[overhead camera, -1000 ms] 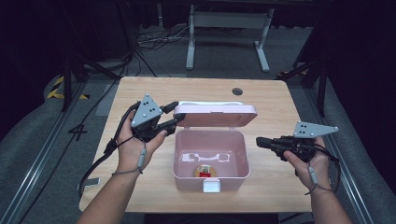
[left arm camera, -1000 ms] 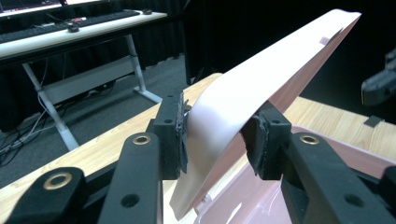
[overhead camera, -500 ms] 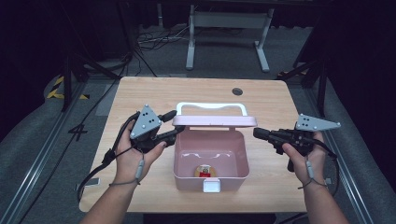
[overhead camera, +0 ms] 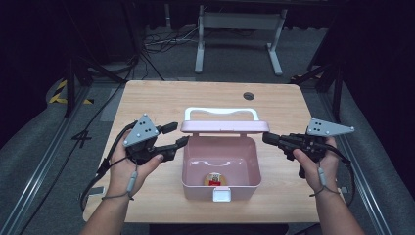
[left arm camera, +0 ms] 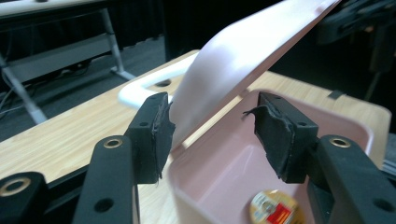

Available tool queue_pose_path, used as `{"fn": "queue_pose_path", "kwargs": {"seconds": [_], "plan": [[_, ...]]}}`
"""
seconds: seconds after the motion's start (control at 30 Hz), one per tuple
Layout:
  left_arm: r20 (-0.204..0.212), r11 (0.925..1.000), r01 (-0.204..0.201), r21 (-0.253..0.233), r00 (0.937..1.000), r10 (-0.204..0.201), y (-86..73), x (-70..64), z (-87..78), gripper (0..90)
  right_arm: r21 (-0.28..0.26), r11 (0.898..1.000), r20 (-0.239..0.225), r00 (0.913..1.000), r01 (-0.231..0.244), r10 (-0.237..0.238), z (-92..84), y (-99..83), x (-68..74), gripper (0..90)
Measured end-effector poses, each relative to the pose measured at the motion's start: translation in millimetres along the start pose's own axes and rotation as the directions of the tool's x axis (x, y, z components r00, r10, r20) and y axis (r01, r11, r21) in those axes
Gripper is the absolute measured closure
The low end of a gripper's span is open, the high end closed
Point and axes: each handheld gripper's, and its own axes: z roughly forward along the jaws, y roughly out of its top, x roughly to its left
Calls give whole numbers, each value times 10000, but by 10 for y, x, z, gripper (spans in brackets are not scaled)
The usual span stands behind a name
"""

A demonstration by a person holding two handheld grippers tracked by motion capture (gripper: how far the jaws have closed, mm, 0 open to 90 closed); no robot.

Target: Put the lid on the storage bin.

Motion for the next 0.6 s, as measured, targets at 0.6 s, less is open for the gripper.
{"fn": "queue_pose_path", "kwargs": {"seconds": [0.6], "plan": [[-1544,9987,327,404,9877,-261,-282,525,-105,442,423,9990,31,9999,151,-153,-28,-20,70,900]]}}
